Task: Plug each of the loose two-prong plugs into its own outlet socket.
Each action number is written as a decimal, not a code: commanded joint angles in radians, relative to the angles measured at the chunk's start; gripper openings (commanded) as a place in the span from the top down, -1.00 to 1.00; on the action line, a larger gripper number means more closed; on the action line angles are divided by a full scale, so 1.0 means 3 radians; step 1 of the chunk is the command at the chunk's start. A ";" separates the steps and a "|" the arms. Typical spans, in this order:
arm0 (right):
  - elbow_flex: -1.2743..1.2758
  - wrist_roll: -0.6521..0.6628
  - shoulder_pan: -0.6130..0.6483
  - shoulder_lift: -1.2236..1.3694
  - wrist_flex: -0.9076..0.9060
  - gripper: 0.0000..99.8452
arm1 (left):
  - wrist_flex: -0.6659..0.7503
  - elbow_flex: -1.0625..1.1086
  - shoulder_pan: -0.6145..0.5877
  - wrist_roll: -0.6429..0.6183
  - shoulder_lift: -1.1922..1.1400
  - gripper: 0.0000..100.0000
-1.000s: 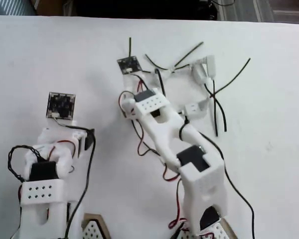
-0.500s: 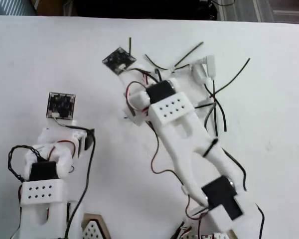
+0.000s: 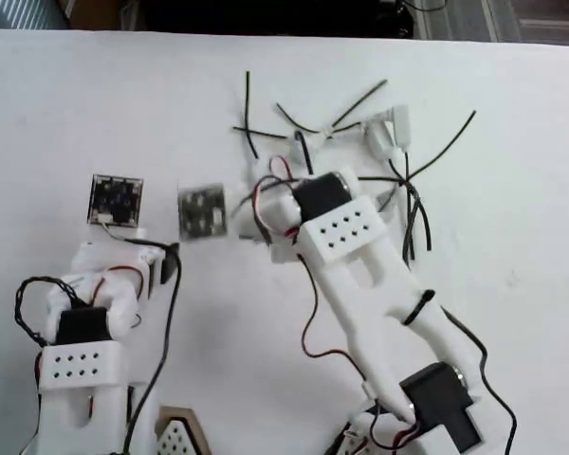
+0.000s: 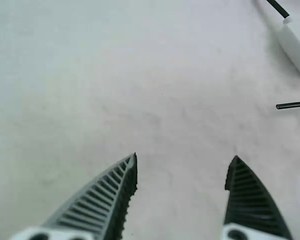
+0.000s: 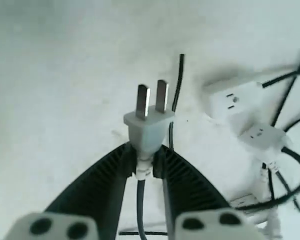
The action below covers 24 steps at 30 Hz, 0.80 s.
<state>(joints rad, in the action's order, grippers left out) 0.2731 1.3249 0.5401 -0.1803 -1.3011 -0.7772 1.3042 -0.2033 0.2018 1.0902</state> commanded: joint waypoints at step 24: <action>0.1151 0.0752 -0.0637 -0.0156 0.1905 0.51 | 0.0066 -0.0066 -0.0028 -0.0015 0.0059 0.44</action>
<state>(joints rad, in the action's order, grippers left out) 0.6306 1.6026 0.3759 -0.1803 -0.7457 -0.7772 1.3042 -0.2033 0.2018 1.0902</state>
